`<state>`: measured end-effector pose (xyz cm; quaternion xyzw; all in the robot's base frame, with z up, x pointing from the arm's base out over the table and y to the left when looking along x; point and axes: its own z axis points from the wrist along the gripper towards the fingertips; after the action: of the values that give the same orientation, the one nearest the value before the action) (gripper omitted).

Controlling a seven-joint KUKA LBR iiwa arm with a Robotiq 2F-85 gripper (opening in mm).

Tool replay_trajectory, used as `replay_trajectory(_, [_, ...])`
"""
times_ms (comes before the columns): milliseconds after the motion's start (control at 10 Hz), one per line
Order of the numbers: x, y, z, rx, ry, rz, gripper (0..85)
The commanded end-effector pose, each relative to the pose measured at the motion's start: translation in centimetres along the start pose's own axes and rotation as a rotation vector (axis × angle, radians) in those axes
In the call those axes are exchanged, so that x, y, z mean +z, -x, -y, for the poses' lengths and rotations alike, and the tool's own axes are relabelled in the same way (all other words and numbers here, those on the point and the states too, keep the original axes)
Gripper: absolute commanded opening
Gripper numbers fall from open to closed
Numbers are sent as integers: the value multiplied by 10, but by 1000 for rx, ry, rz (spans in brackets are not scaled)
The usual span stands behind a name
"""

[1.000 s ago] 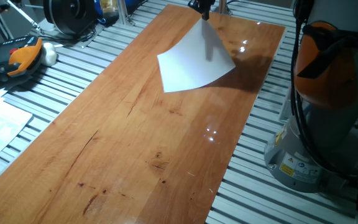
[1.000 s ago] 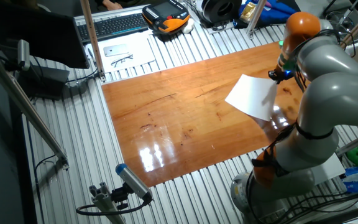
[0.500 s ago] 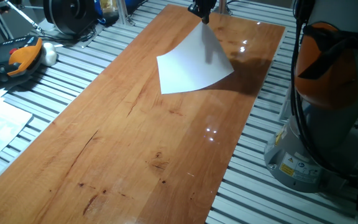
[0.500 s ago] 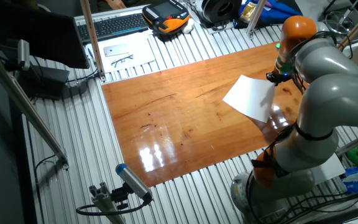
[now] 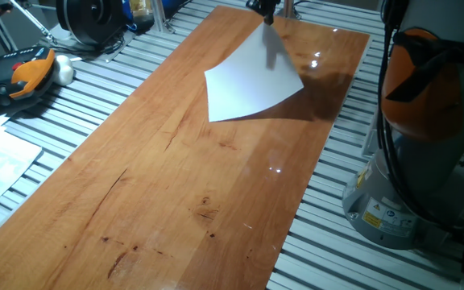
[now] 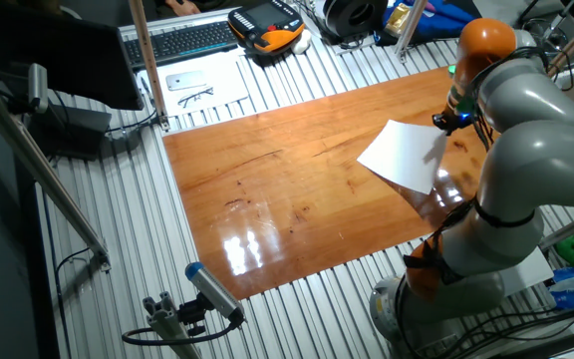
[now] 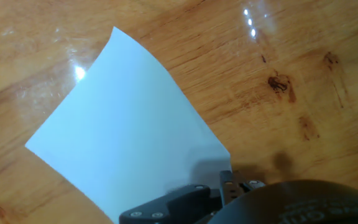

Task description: Flip over and spread out the paper that is laid flat on the table

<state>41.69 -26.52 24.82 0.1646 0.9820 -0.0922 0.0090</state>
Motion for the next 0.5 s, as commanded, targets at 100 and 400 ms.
replay_trajectory(100, [-9, 3, 10, -20, -1, -11, 0])
replay_trajectory(400, [-33, 12, 42, -54, 1, -30, 0])
